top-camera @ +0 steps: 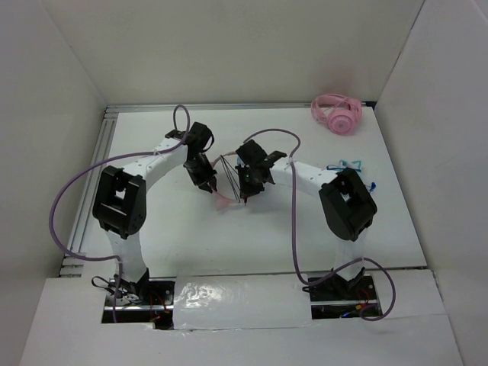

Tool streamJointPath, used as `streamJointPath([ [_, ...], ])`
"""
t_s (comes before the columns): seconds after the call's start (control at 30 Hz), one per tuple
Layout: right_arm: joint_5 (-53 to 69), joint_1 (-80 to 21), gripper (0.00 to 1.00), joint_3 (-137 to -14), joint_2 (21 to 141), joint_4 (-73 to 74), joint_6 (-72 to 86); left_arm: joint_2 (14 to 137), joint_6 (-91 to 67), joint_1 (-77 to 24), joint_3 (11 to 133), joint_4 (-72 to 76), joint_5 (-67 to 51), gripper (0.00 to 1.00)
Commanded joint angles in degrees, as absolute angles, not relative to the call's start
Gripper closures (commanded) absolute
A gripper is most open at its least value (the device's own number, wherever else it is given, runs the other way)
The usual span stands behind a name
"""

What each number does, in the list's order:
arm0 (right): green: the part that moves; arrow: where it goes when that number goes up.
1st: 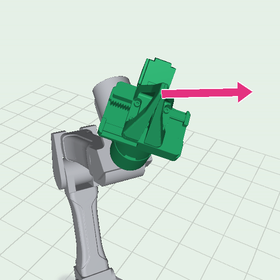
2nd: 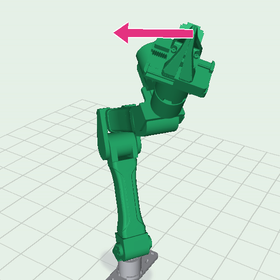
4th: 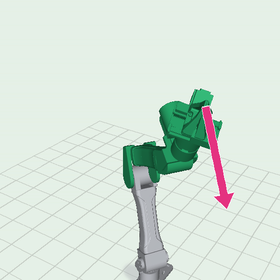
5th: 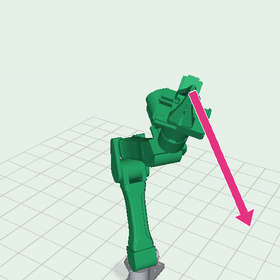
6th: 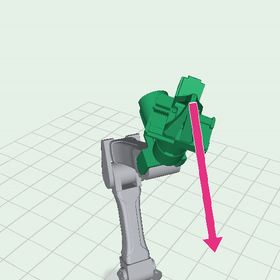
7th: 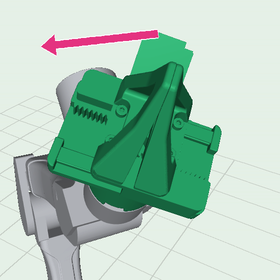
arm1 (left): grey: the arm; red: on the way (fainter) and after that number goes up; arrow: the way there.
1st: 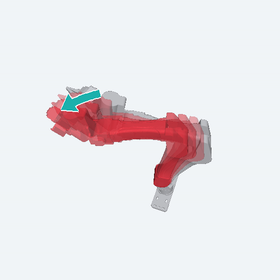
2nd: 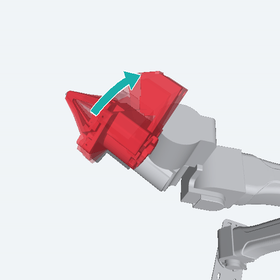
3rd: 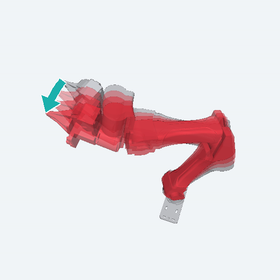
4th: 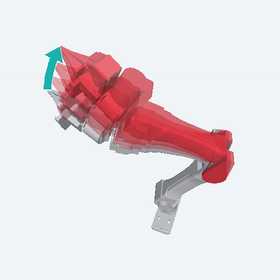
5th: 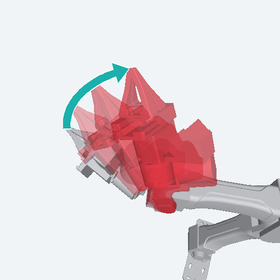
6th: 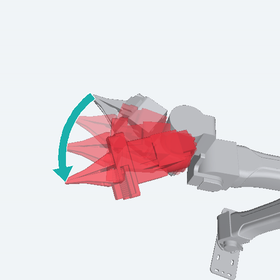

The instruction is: Wrap the headphones

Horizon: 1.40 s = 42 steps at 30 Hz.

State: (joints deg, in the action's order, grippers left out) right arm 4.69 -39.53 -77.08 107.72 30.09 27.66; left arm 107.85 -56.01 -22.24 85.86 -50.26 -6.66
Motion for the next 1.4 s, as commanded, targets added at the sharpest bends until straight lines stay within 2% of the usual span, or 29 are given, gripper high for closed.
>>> streamJointPath([
  [0.0,2.64,-39.99,0.83,-79.28,108.89,35.68,27.51,107.84,-58.10,-20.92,86.49,-46.32,-8.53,1.00],
  [0.1,2.55,-40.08,0.79,-79.89,109.95,35.86,27.69,108.54,-57.83,-20.66,86.22,-45.97,-9.05,1.00],
  [0.33,0.18,-41.22,0.77,-81.56,112.06,37.44,28.74,111.44,-57.48,-19.78,87.45,-47.11,-10.98,1.00],
  [0.5,-5.53,-42.01,0.76,-83.14,113.11,39.20,29.79,112.68,-57.13,-19.60,87.01,-46.85,-12.04,0.90],
  [0.73,-8.00,-42.63,0.73,-85.34,115.66,41.13,30.15,112.67,-57.30,-19.42,87.01,-47.81,-11.16,0.68],
  [0.87,-9.67,-42.72,0.70,-86.65,117.07,42.36,30.50,112.68,-56.34,-19.16,86.75,-48.08,-11.25,0.62],
  [1.03,-11.60,-42.71,0.69,-87.89,117.33,43.24,30.67,112.50,-56.16,-19.07,86.57,-48.96,-10.28,0.46],
  [1.13,-11.86,-42.71,0.68,-88.33,117.33,43.59,30.41,112.06,-55.72,-18.81,86.22,-48.52,-10.46,0.41],
  [1.37,-13.88,-43.15,0.62,-88.68,114.71,43.16,28.57,110.57,-54.93,-18.90,85.96,-48.25,-10.11,0.40],
])
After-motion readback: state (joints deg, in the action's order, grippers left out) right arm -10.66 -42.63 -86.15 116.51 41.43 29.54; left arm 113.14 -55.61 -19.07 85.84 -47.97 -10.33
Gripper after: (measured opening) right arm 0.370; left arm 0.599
